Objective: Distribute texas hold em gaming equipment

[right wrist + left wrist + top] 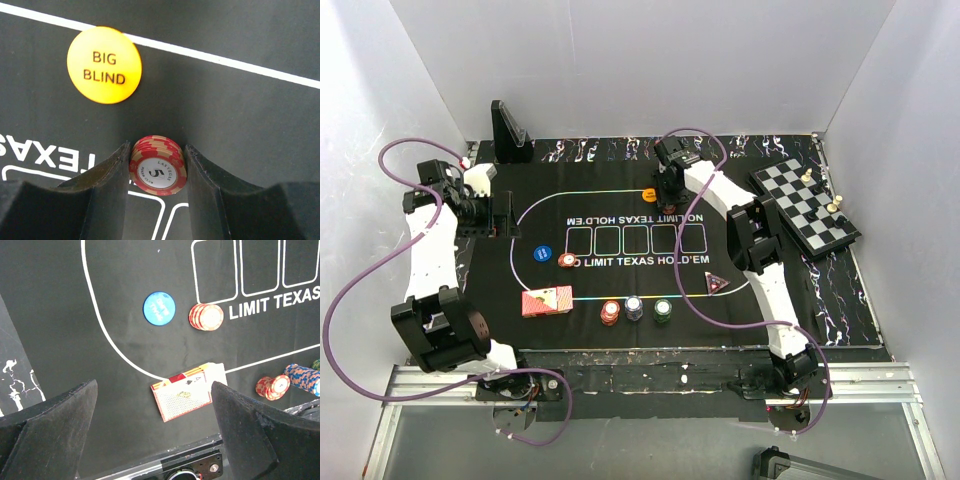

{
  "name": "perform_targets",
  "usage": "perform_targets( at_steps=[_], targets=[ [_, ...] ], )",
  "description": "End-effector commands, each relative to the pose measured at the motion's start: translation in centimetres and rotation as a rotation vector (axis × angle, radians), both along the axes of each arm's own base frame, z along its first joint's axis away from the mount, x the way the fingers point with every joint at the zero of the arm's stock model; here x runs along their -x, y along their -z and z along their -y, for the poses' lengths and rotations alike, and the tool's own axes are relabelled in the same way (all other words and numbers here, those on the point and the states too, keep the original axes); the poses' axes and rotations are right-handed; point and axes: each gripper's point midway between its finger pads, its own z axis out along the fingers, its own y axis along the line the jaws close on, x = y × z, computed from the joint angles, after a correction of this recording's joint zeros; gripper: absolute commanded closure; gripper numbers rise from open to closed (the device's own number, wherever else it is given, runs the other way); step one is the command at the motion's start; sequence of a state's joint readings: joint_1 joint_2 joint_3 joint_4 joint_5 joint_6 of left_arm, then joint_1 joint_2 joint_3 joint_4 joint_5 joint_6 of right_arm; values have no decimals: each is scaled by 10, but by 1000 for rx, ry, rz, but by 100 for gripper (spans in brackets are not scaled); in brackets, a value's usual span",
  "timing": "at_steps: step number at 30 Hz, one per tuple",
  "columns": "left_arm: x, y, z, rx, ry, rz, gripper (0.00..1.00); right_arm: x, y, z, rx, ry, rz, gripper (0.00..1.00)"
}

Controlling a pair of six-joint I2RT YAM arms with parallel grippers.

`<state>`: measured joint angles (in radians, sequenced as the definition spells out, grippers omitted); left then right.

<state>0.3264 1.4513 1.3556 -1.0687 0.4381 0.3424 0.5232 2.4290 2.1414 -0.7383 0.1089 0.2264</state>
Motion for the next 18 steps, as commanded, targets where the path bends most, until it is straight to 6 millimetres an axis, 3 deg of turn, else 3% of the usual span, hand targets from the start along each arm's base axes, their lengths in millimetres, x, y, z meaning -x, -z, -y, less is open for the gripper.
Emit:
perform_targets(
  at_steps=[1,6,8,10,12,18],
  targets=[
    [2,-5,6,23,31,37,2,-16,-18,-6,-26,22,48,99],
    [2,-9,6,22,32,42,2,-14,-10,-6,-20,23,27,99],
    [2,-11,7,23,32,49,2,-14,-8,-4,-10,29,22,82],
    [3,-13,8,27,34,47,2,-13,-8,-4,-7,30,15,54],
    [9,-13,12,46,55,22,2,-13,-11,-3,-5,36,18,37],
    [13,-23,15,42,46,60,2,-18,-29,-1,0,44,62,18]
  ],
)
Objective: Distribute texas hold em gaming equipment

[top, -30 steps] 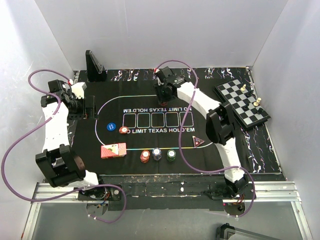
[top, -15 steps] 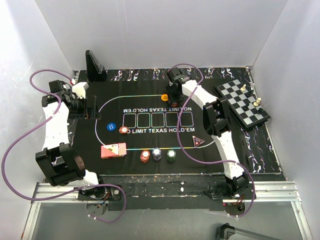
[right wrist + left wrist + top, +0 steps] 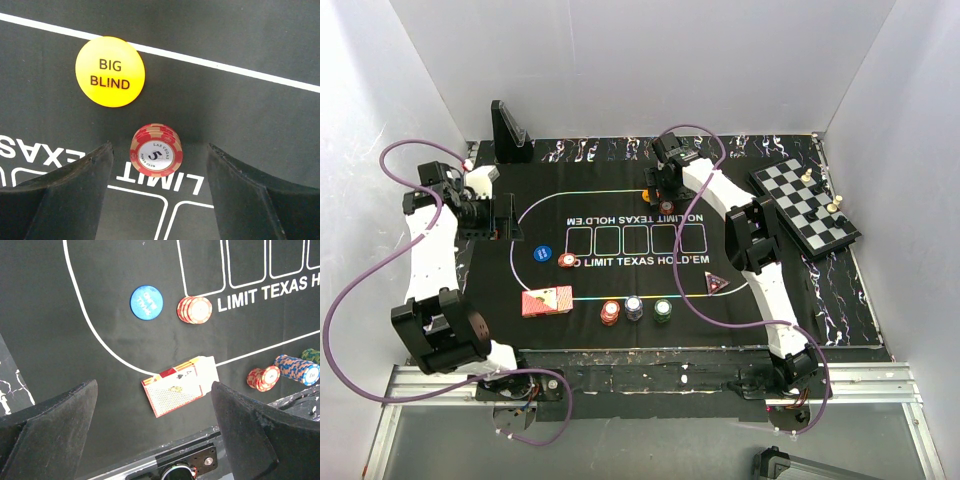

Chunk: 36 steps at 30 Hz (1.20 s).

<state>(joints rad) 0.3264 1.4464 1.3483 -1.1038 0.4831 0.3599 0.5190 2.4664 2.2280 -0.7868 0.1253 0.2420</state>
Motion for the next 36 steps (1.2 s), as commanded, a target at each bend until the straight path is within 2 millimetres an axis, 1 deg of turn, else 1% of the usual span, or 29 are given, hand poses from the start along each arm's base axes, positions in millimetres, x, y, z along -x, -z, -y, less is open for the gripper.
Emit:
perform_targets(
  at_steps=[1,2,4,6,8,9,10,11,12,13,15,16,17,18,20,22,24,27,31,32,36],
  targets=[
    [6,-26,5,1,9,81,2,-10,-28,-1,-7,20,62,18],
    [7,-27,6,-2,8,82,2,-11,-32,0,-8,23,69,17],
    [7,-29,4,-9,-2,89,2,-11,-52,0,-20,42,96,15],
    [8,-31,3,-20,-14,94,2,-9,-78,-5,-43,41,138,14],
    [7,-31,-1,-30,-33,89,2,0,-107,-14,-58,17,186,13],
    [7,-31,-2,-35,-42,87,2,7,-122,-20,-67,0,206,13],
    [7,-30,-3,-40,-49,85,2,17,-131,-26,-77,-22,208,13],
    [7,-29,-3,-40,-52,80,2,31,-140,-36,-84,-53,215,13],
    [7,-29,-3,-40,-56,81,2,49,-144,-51,-93,-97,211,13],
    [7,-29,-5,-46,-65,83,2,64,-150,-59,-97,-132,214,13],
    [7,-28,-7,-59,-76,88,2,101,-151,-78,-110,-212,189,12],
    [7,-28,-8,-61,-86,87,2,122,-147,-88,-129,-267,162,12],
    [6,-28,-10,-72,-94,87,2,144,-142,-99,-136,-320,139,12],
    [7,-27,-12,-75,-103,81,2,163,-140,-107,-145,-370,133,12],
    [8,-27,-13,-82,-112,73,2,207,-128,-125,-154,-486,97,11],
    [8,-30,-12,-81,-111,81,2,240,-117,-136,-151,-572,69,11],
    [8,-32,-12,-79,-116,87,2,266,-104,-145,-148,-632,38,10],
    [8,-34,-13,-82,-126,82,2,290,-83,-149,-106,-673,-17,10],
    [9,-37,-14,-90,-129,92,2,307,-61,-147,-67,-696,-64,9],
    [10,-37,-13,-89,-130,90,2,315,-58,-148,-83,-714,-96,9],
    [11,-34,-14,-93,-131,88,2,323,-46,-148,-81,-730,-121,8]
  ],
)
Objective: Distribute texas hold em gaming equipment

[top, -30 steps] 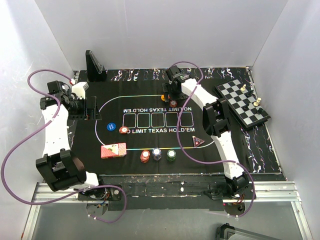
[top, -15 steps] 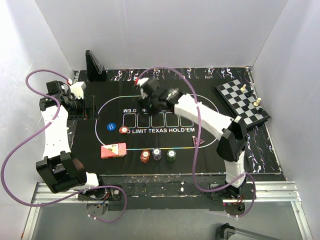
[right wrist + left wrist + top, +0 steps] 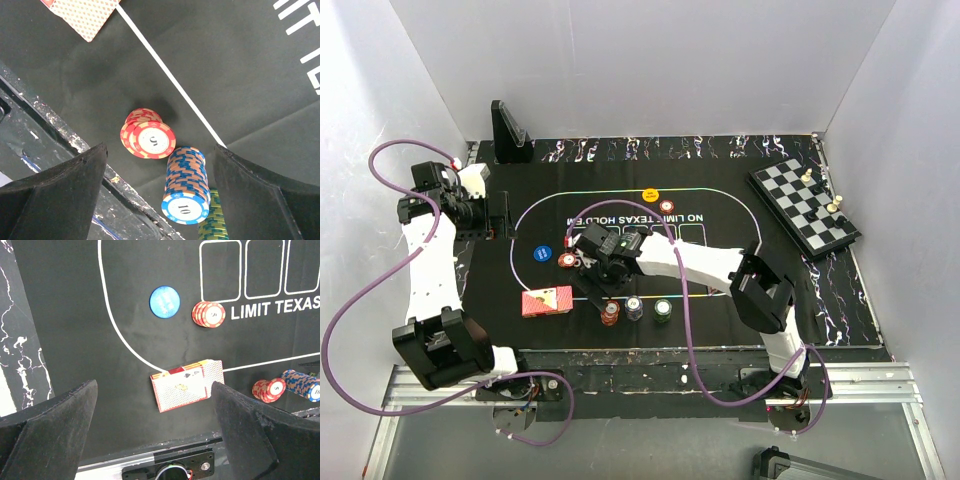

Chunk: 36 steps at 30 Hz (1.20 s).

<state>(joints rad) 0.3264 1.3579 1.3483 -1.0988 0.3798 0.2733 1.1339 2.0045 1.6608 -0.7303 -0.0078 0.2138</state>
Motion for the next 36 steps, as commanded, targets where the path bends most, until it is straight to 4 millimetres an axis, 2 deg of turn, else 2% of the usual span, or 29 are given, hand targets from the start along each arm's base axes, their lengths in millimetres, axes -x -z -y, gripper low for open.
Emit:
perform_targets(
  at_steps=[1,6,14,21,36],
  targets=[
    [3,-14,-1,-20,-14,48,2,12,2,-9,-38,-43,-24,8],
    [2,-20,0,-15,-10,63,2,17,21,-10,-21,-67,-58,7],
    [4,-23,-2,-33,-3,69,2,28,36,-14,-13,-100,-119,7],
    [5,-24,-3,-40,-4,72,2,31,39,-11,4,-108,-127,7],
    [5,-29,-5,-55,-4,82,0,35,51,2,100,-132,-88,26]
  ],
)
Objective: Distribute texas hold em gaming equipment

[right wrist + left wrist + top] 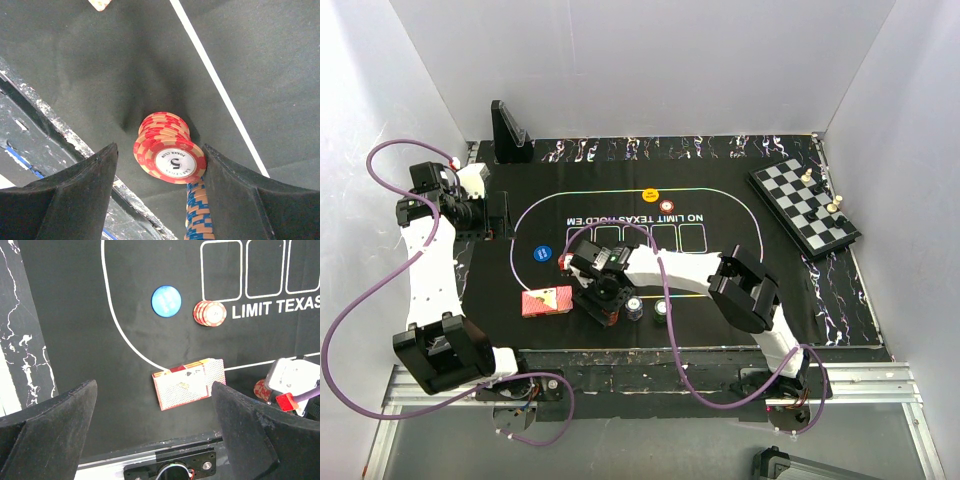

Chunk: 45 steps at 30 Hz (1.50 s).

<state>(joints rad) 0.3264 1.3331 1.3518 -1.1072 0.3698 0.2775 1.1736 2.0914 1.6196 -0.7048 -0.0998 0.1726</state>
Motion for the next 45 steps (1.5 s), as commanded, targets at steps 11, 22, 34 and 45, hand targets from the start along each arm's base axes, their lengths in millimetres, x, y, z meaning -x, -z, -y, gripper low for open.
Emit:
perform_targets(
  at_steps=[11,22,34,45],
  targets=[
    [1,-22,-5,-43,-2,67,0,0,8,3,51,-23,20,41],
    [3,-17,-4,-44,7,60,0,-7,-10,-8,14,-28,49,64],
    [5,-17,-3,-51,15,66,0,-18,-31,-14,-21,-8,104,99],
    [6,-19,-7,-73,15,66,0,-120,-95,52,-94,394,169,99]
  ],
)
